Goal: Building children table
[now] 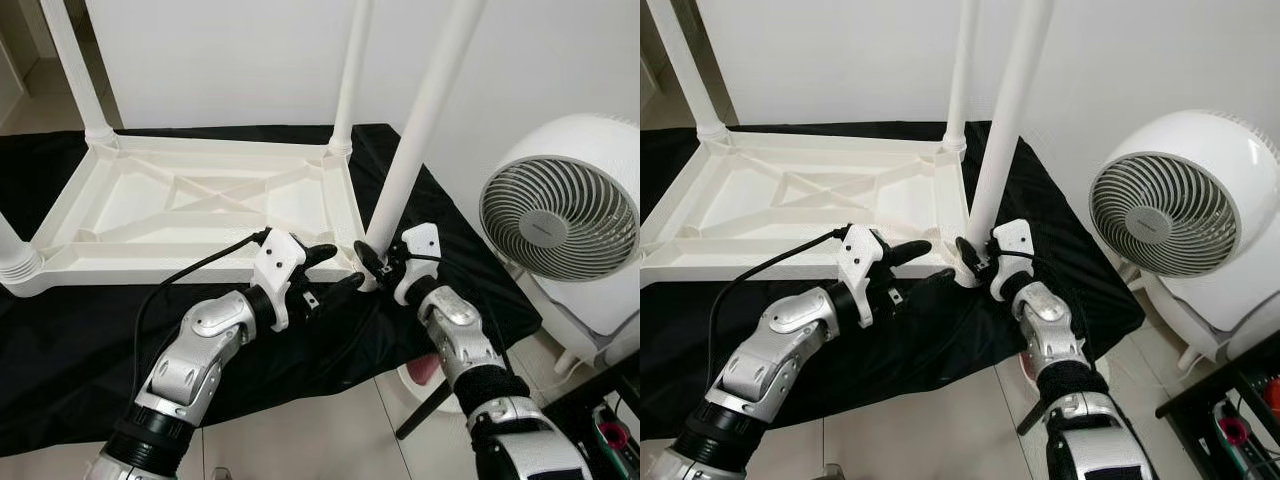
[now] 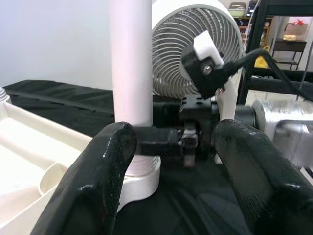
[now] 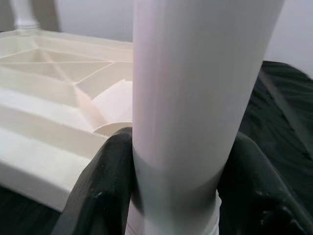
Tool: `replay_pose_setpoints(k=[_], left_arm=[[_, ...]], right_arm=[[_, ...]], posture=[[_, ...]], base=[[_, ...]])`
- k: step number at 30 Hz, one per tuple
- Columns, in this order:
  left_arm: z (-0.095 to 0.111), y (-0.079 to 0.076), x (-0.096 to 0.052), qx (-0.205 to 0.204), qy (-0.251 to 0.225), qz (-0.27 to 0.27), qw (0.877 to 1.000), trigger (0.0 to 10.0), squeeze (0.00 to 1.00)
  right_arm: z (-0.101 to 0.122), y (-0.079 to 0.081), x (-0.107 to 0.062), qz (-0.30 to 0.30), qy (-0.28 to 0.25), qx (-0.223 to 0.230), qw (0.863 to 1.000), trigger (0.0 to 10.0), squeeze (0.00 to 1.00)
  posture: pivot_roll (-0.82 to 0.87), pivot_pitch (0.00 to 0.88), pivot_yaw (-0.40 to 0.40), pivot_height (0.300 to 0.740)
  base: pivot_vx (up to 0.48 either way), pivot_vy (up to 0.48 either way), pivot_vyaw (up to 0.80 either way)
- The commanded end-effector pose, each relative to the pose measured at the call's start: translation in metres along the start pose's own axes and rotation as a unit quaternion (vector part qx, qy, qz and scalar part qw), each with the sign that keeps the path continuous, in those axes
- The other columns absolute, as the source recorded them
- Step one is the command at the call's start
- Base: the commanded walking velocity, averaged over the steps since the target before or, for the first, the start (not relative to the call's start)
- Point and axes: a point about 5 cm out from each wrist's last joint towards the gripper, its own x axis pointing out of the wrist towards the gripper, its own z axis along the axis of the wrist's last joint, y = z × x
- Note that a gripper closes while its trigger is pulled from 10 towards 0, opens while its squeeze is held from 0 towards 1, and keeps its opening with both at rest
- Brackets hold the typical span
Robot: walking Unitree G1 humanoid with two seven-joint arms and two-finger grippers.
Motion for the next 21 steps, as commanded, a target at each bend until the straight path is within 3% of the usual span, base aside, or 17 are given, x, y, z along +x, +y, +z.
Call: replay_pose_setpoints(k=[1, 4, 8, 12, 17, 18, 21], left_arm=[[0.0, 0.0, 0.002, 0.005, 0.001, -0.011, 1.0, 10.0, 0.0], [-0.001, 0.001, 0.001, 0.005, 0.001, -0.01, 1.0, 10.0, 0.0], [-0.001, 0.001, 0.001, 0.005, 0.002, -0.011, 1.0, 10.0, 0.0], [-0.002, 0.0, 0.0, 0.003, 0.006, -0.015, 1.0, 10.0, 0.0], [-0.003, 0.0, -0.002, 0.004, 0.009, -0.016, 1.0, 10.0, 0.0], [-0.003, 0.0, -0.002, 0.004, 0.009, -0.015, 1.0, 10.0, 0.0], [-0.004, 0.0, -0.004, 0.003, 0.011, -0.013, 1.0, 10.0, 0.0]], right_arm=[[-0.008, -0.004, -0.004, -0.031, 0.024, -0.004, 0.999, 10.0, 0.0], [-0.005, 0.006, -0.006, -0.089, 0.016, 0.003, 0.996, 10.0, 0.0], [-0.005, 0.021, -0.008, -0.121, 0.013, 0.021, 0.992, 10.0, 0.0], [-0.004, 0.034, -0.013, -0.097, 0.012, 0.023, 0.995, 10.0, 0.0], [-0.003, 0.032, -0.02, -0.098, 0.015, 0.02, 0.995, 10.0, 0.0], [-0.002, 0.031, -0.021, -0.099, 0.011, 0.022, 0.995, 10.0, 1.0], [0.003, 0.027, -0.024, -0.1, 0.0, 0.023, 0.995, 10.0, 1.0]], posture=[[0.06, 0.0, -0.047, 0.74], [0.06, 0.0, -0.049, 0.74], [0.05, 0.0, -0.036, 0.74], [0.05, 0.0, -0.034, 0.74], [0.05, 0.006, -0.032, 0.74], [0.06, 0.007, -0.034, 0.74], [0.06, 0.012, -0.036, 0.74]], base=[[0.0, 0.0, 0.0], [0.0, 0.0, 0.0], [0.0, 0.0, 0.0], [0.0, 0.0, 0.0], [0.0, 0.0, 0.0], [0.0, 0.0, 0.0], [0.0, 0.0, 0.0]])
